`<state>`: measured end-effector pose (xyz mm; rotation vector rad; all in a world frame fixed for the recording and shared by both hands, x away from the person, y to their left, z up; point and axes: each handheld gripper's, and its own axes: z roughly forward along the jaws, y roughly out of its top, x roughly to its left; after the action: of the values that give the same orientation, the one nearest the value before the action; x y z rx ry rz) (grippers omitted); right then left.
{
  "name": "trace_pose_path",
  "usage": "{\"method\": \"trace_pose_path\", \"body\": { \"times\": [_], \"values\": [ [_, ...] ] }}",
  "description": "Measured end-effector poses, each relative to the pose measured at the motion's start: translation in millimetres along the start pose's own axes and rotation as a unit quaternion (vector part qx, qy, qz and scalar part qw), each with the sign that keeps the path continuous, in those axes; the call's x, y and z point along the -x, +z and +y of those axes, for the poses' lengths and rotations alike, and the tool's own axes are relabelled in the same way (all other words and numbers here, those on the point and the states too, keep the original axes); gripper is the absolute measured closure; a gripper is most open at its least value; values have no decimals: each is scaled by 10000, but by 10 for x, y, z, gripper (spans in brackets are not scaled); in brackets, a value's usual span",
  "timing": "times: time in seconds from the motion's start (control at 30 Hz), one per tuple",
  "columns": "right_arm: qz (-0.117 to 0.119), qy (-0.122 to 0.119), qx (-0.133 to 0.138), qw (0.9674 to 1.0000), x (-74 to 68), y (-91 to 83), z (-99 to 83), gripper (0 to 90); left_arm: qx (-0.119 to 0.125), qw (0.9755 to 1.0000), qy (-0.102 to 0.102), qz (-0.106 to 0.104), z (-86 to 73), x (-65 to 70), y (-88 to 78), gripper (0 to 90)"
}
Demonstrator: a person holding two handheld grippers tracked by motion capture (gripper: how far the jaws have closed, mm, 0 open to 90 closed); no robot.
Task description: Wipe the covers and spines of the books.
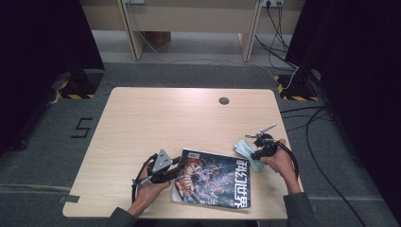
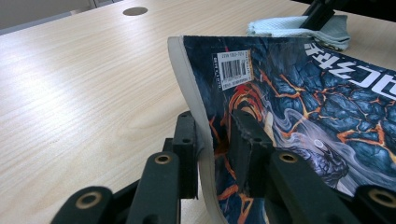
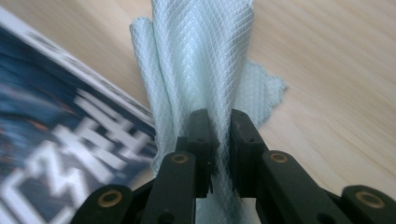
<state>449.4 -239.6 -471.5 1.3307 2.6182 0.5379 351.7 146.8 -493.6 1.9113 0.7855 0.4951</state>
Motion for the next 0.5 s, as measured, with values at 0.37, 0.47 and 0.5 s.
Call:
{"method": "trace_pose_path", "body": {
  "times": [0.37,0.47,0.5],
  "values": [
    [-308,716,584,9953,370,-212,-178,810,-8,10000,-7,2,1,-3,2,723],
    [-353,828,567,9943,435,-191,-216,808,-10,10000,-10,0,1,-4,2,723],
    [-403,873,588,9936,450,-180,-223,806,-10,10000,-18,-2,0,-4,3,723]
  ]
}}
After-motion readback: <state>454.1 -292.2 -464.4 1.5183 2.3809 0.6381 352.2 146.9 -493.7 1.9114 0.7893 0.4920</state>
